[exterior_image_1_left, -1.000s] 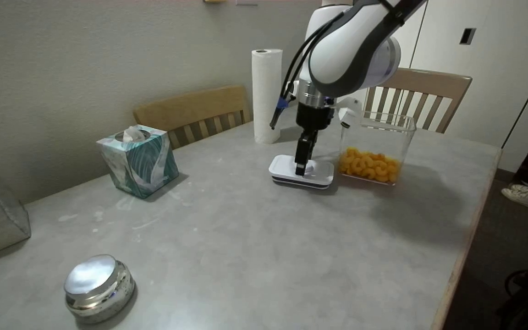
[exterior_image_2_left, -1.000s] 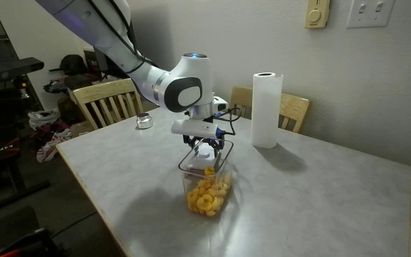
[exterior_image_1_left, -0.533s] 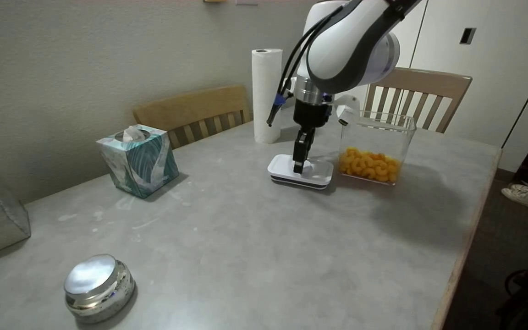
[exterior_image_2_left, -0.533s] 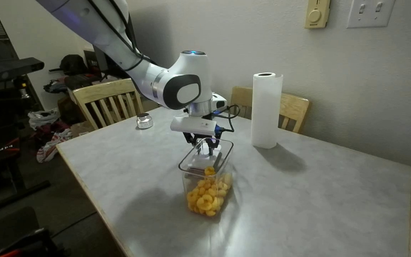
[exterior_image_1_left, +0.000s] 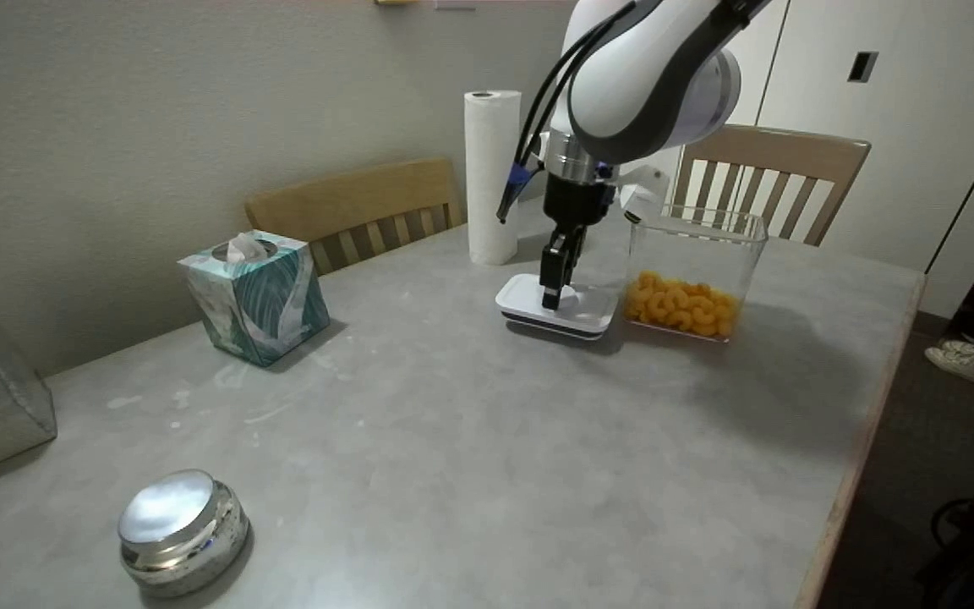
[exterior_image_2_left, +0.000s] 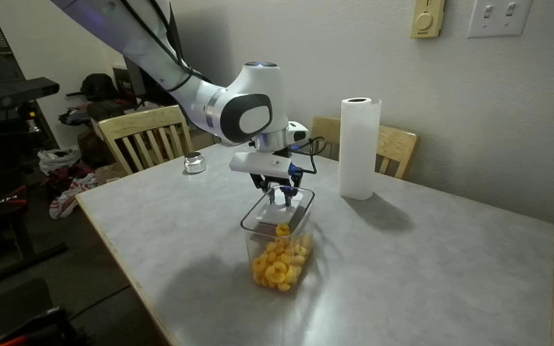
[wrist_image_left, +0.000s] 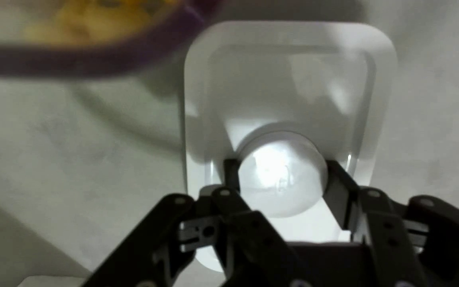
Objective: Place the lid on the container and push the button
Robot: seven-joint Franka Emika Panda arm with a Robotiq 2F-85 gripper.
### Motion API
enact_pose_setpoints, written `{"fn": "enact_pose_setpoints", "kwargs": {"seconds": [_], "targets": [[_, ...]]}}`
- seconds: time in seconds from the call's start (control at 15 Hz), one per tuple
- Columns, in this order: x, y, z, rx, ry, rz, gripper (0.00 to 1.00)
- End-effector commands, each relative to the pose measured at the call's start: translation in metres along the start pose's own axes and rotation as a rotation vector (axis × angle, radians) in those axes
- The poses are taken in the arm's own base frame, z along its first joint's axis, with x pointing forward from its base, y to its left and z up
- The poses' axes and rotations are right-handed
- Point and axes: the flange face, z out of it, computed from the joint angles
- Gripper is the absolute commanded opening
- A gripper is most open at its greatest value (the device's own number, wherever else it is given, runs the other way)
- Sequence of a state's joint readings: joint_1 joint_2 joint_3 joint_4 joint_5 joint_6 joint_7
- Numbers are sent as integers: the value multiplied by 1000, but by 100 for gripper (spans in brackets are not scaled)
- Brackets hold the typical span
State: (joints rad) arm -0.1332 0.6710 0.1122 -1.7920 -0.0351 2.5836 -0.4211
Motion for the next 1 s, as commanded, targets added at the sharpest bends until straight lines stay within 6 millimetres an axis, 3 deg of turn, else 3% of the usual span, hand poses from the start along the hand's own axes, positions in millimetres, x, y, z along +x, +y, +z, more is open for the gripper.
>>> {"fn": "enact_pose_setpoints", "kwargs": {"seconds": [0.0, 0.53, 0.93], "targets": [[-1, -2, -47, -18, 3, 59, 29], [3, -6, -138, 36, 52, 90, 29], [-25, 14, -176, 60, 10, 78, 29]]}}
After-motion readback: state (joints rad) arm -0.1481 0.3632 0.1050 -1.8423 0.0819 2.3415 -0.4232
